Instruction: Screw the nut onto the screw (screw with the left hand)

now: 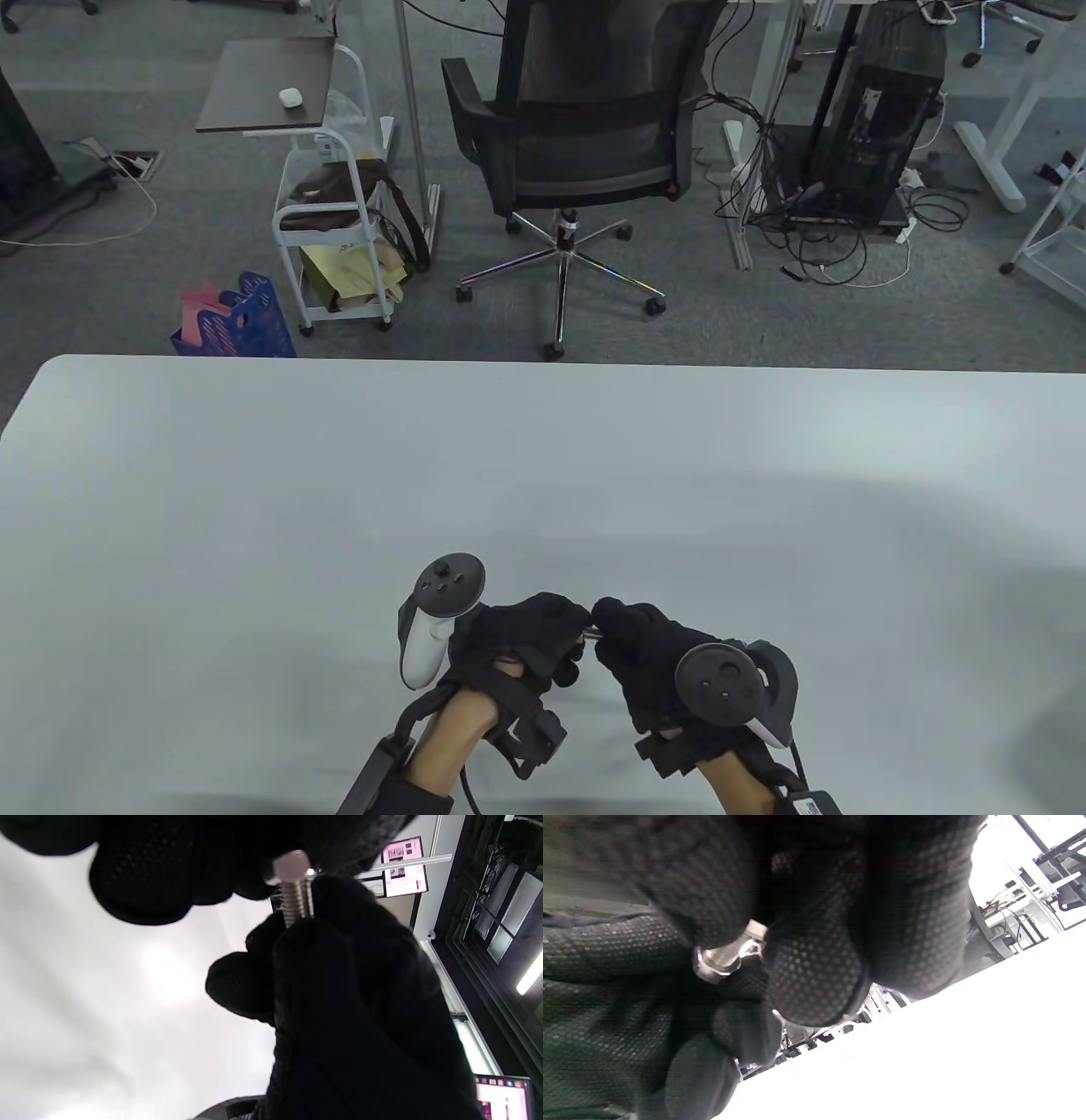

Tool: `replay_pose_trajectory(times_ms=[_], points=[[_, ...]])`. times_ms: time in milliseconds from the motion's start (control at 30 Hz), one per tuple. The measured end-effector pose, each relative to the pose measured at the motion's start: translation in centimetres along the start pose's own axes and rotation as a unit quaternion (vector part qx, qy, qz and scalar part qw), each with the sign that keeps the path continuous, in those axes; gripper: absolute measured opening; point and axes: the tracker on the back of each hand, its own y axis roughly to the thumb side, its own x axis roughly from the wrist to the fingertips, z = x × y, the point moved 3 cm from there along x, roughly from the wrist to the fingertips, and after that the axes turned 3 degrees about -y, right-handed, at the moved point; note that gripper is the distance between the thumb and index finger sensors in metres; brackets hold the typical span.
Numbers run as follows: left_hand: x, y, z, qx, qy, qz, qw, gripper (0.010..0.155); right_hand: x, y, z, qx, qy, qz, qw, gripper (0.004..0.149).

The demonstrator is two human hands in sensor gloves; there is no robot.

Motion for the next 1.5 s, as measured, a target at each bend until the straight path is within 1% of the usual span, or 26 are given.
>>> replay_pose_trajectory(times_ms=[33, 67, 100, 133, 167, 200, 233, 267, 333, 467, 533, 567, 700, 800, 867, 900, 967, 1033, 1067, 1100, 1200, 1267, 1333, 1433, 1467, 1500], points=[[0.1, 0.0, 0.1, -0.003, -0.017, 0.004, 1.000, 0.053, 0.0, -0.1, 0.0, -0.002, 0.001, 0.000, 1.000, 0.046], [0.1, 0.0, 0.2, -0.012, -0.029, 0.004, 1.000, 0.053, 0.0, -0.2, -0.1, -0.001, 0.002, -0.001, 1.000, 0.042], [0.1, -0.3, 0.2, -0.019, -0.026, 0.000, 0.999, 0.057, 0.1, -0.4, 0.0, 0.005, 0.002, -0.006, 1.000, 0.042], [0.1, -0.6, 0.1, -0.024, -0.018, -0.006, 1.000, 0.065, 0.1, -0.6, 0.0, 0.009, 0.003, -0.009, 1.000, 0.042], [0.1, -0.9, -0.1, -0.024, -0.002, -0.020, 1.000, 0.070, 0.1, -0.8, -0.1, 0.012, 0.004, -0.013, 1.000, 0.042], [0.0, -1.1, -0.2, -0.017, 0.014, -0.032, 0.999, 0.067, 0.1, -0.9, -0.1, 0.015, 0.006, -0.015, 1.000, 0.042], [0.2, -1.3, -0.3, -0.010, 0.017, -0.036, 0.999, 0.062, 0.2, -1.0, -0.1, 0.016, 0.008, -0.016, 1.000, 0.042], [0.2, -1.3, -0.2, -0.012, 0.012, -0.036, 0.999, 0.057, 0.2, -1.0, -0.2, 0.013, 0.010, -0.016, 1.000, 0.042], [0.3, -1.3, 0.0, -0.018, -0.008, -0.035, 0.999, 0.055, 0.2, -1.1, -0.3, 0.012, 0.016, -0.013, 1.000, 0.042], [0.4, -1.3, 0.1, -0.020, -0.016, -0.031, 0.999, 0.056, 0.2, -1.0, -0.3, 0.008, 0.018, -0.008, 1.000, 0.042], [0.2, -1.4, 0.1, -0.018, -0.005, -0.037, 0.999, 0.065, 0.2, -1.1, -0.3, 0.008, 0.016, -0.008, 1.000, 0.042], [0.2, -1.4, 0.1, -0.015, 0.000, -0.036, 0.999, 0.066, 0.2, -1.1, -0.3, 0.011, 0.016, -0.009, 1.000, 0.042], [0.5, -1.0, 0.3, -0.006, -0.009, -0.023, 1.000, 0.056, 0.1, -1.1, -0.3, 0.010, 0.018, -0.007, 1.000, 0.042], [0.6, -0.9, 0.6, -0.013, -0.042, -0.022, 0.999, 0.055, 0.1, -1.1, -0.3, 0.006, 0.018, -0.004, 1.000, 0.043], [0.5, -1.1, 0.6, -0.018, -0.039, -0.025, 0.999, 0.062, 0.2, -1.1, -0.3, 0.004, 0.016, -0.004, 1.000, 0.043], [0.5, -1.4, 0.4, -0.019, -0.026, -0.032, 0.999, 0.070, 0.2, -1.2, -0.2, 0.010, 0.014, -0.006, 1.000, 0.043], [0.5, -1.5, 0.2, -0.009, -0.006, -0.038, 0.999, 0.067, 0.2, -1.2, -0.1, 0.013, 0.010, -0.008, 1.000, 0.042], [0.6, -1.1, 0.4, -0.014, -0.019, -0.027, 0.999, 0.058, 0.2, -1.2, 0.0, 0.010, 0.010, -0.006, 1.000, 0.044], [0.5, -0.9, 0.5, -0.011, -0.021, -0.027, 0.999, 0.057, 0.2, -1.2, 0.1, 0.014, 0.006, -0.008, 1.000, 0.045], [0.5, -0.7, 0.5, -0.005, -0.016, -0.020, 1.000, 0.056, 0.2, -1.3, 0.1, 0.026, 0.004, -0.014, 1.000, 0.042], [0.2, -0.1, 0.3, -0.007, -0.004, -0.007, 1.000, 0.055, 0.1, -1.3, 0.0, 0.061, 0.010, -0.026, 0.998, 0.048], [0.0, 0.1, 0.2, -0.006, 0.005, -0.004, 1.000, 0.055, 0.1, -1.0, 0.0, 0.054, 0.014, -0.020, 0.998, 0.051], [-0.1, 0.2, 0.4, 0.001, -0.010, 0.001, 1.000, 0.055, 0.0, -0.7, 0.1, 0.033, 0.003, -0.009, 0.999, 0.049], [-0.1, 0.3, 0.6, -0.006, -0.033, 0.006, 0.999, 0.060, -0.1, -0.6, 0.4, 0.023, -0.015, -0.005, 1.000, 0.048], [-0.1, 0.2, 0.7, -0.006, -0.033, 0.005, 0.999, 0.067, -0.1, -0.6, 0.5, 0.019, -0.017, -0.001, 1.000, 0.048], [-0.1, 0.1, 0.6, -0.004, -0.020, 0.002, 1.000, 0.071, -0.2, -0.5, 0.5, 0.018, -0.017, 0.000, 1.000, 0.048]])
